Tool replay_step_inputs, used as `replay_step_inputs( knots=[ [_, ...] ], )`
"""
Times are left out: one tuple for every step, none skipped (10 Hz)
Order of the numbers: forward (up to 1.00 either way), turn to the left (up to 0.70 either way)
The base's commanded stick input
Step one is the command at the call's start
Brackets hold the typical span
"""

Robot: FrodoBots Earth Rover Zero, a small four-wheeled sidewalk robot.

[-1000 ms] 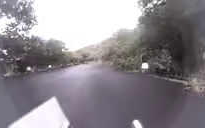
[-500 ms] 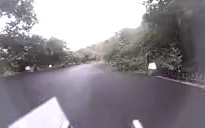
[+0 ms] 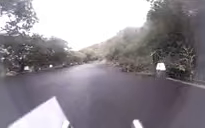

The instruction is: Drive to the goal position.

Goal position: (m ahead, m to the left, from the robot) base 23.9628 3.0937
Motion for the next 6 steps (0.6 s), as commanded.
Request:
replay_step_inputs(
  knots=[
    [1.00,0.00],
    [1.00,0.00],
    [1.00,0.00],
    [1.00,0.00],
    [1.00,0.00],
    [1.00,0.00]
  ],
)
